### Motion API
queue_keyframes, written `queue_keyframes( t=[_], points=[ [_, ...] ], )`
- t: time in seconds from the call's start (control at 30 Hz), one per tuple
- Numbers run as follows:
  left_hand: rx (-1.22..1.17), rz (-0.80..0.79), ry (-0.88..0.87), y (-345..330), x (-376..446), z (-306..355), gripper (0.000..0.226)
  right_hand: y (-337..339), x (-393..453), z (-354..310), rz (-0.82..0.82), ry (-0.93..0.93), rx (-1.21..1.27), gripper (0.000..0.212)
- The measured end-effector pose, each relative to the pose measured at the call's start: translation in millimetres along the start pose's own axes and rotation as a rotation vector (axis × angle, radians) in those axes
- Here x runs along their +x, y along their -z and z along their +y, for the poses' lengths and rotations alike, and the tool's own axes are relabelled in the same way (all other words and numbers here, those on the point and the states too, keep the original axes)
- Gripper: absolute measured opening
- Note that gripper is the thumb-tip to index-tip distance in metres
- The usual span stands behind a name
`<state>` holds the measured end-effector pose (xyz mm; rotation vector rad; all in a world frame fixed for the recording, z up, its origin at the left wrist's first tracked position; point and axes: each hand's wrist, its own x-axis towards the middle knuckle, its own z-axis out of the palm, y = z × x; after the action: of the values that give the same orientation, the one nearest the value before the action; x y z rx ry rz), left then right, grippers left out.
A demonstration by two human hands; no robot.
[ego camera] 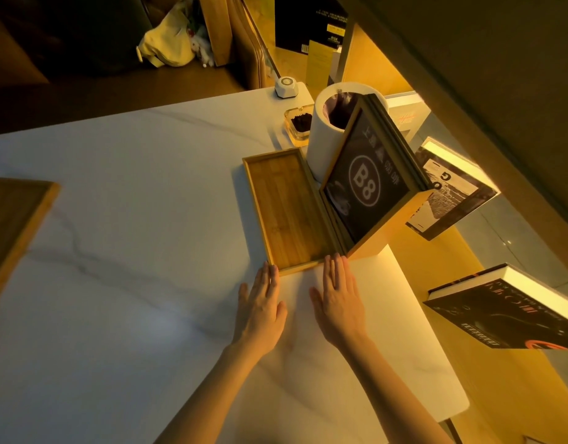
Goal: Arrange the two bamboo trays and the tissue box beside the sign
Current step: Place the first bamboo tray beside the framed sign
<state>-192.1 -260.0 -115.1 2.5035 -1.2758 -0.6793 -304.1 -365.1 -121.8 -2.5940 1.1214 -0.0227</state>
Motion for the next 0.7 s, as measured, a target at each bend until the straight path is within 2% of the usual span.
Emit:
queue_keyframes(
  t=[0.3, 0.53, 0.7],
  points=[
    [0.051, -0.029, -0.007, 3, -2, 0, 0.064, 1, -2, -1, 0.014, -0.017, -0.031, 0.060],
    [0.069, -0.102, -0.043, 12, -3, -1, 0.066, 7, -2, -4, -0.059, -0.033, -0.045, 0.063],
    [-0.159, -0.148, -0.049, 33, 1, -7, 0.056, 31, 5, -18, -0.093, -0.062, -0.142, 0.059]
  ],
)
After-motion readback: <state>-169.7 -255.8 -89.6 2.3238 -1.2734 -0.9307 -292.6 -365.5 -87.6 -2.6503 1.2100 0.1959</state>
